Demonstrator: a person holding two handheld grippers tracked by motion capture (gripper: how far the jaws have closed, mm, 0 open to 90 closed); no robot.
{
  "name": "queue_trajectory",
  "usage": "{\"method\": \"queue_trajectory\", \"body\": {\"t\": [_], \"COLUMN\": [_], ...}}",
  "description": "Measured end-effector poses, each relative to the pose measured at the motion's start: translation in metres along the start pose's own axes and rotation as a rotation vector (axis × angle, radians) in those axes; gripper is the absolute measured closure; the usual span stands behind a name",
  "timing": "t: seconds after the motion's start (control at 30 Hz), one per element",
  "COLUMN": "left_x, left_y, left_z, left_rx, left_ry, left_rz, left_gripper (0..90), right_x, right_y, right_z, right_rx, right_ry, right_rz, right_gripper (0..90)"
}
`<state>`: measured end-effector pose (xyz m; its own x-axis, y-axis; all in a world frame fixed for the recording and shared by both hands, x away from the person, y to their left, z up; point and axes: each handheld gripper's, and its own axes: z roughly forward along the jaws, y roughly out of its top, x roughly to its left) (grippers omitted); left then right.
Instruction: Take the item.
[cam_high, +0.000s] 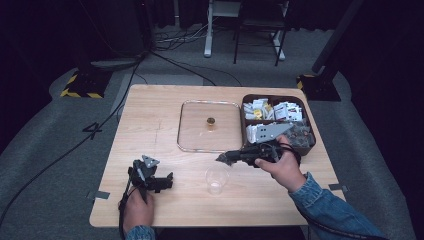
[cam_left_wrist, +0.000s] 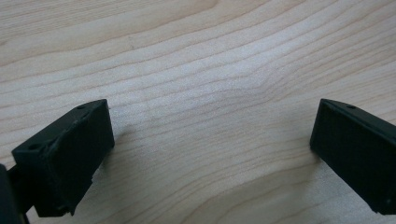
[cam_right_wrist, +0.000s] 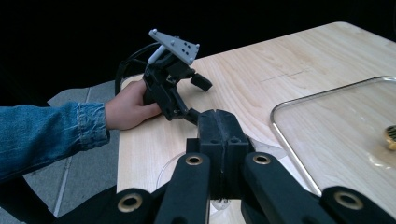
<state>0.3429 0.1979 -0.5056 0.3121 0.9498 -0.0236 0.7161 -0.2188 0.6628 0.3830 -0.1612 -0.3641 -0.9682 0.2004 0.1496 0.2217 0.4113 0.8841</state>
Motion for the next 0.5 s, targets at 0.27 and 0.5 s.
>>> {"method": "queue_trajectory", "body": {"t": [0.27,0.5], "left_x": [0.0,0.0], "left_y": [0.0,0.0], "left_z": [0.0,0.0], "left_rx": [0.0,0.0], "left_ry": [0.0,0.0], "left_rz": [0.002,0.002], "left_gripper": [0.0,0.0], "right_x": [0.008,0.012], "right_y": [-0.008,-0.015], "right_z": [0.017,0.027], "right_rx": [0.012,0.032], "right_ry": [0.044,0.066], "right_rz": [0.0,0.003], "right_gripper": [90.0,90.0]}}
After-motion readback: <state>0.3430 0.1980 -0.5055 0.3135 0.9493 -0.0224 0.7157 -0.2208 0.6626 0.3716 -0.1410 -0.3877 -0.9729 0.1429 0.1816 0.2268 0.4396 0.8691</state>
